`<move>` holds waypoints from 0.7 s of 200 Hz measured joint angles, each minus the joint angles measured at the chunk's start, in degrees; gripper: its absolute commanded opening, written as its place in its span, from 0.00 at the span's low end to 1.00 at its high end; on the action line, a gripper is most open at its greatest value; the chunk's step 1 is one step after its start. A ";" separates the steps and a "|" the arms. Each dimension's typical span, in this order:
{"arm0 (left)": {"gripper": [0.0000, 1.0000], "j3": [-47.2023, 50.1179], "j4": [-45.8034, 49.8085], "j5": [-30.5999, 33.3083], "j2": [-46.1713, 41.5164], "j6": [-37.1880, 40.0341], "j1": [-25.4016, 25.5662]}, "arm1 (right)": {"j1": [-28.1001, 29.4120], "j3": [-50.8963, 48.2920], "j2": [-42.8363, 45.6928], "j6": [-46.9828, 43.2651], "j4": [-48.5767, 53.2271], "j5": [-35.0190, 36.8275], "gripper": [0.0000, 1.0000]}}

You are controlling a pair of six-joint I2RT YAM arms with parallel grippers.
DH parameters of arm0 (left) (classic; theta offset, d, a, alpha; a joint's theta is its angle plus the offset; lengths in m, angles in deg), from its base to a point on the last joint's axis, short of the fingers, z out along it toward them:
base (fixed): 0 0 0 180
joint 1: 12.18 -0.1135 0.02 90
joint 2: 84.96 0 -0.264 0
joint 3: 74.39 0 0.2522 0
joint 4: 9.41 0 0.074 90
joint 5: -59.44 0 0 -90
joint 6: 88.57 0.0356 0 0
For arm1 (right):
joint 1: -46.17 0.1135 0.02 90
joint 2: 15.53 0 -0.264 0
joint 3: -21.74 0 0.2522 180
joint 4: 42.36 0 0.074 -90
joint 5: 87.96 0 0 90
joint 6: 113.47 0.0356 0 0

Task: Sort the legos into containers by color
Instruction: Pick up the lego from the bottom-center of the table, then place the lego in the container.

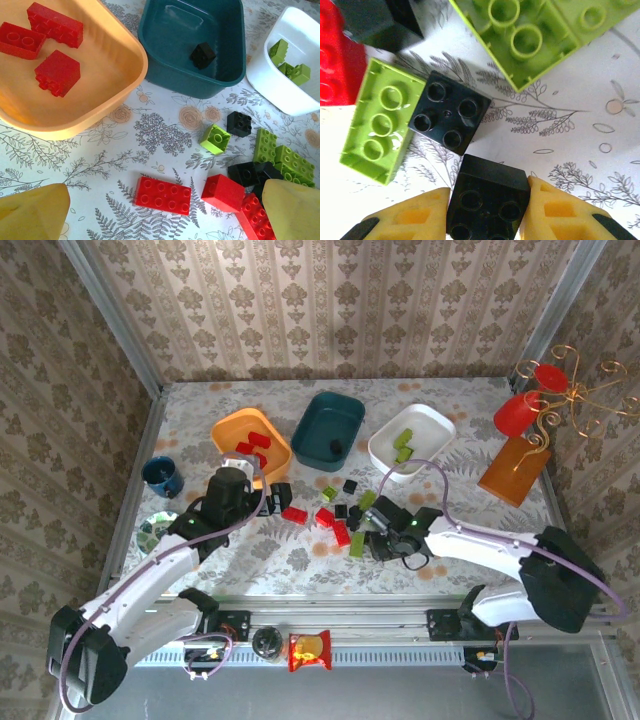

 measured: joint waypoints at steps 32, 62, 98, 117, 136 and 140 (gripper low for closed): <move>1.00 0.02 0.00 0.24 -0.02 0.00 0.31 | -2.95 1.99 3.32 -1.75 0.85 -0.02 0.23; 1.00 0.50 -0.02 0.26 -0.07 0.00 0.31 | -5.97 8.22 3.76 -4.57 1.40 -0.04 0.22; 1.00 1.14 -0.04 0.22 -0.07 -0.02 0.31 | -8.41 21.09 -1.66 -8.48 -2.56 -0.20 0.22; 1.00 1.14 0.00 0.26 -0.07 -0.02 0.35 | -9.49 28.41 -7.96 -9.86 -6.01 -0.87 0.22; 1.00 1.14 0.11 0.42 -0.07 -0.02 0.42 | -10.84 35.71 -15.65 -10.84 -8.46 -1.90 0.22; 1.00 1.14 0.24 0.42 -0.07 -0.02 0.46 | -11.15 37.57 -17.70 -10.97 -8.76 -2.29 0.22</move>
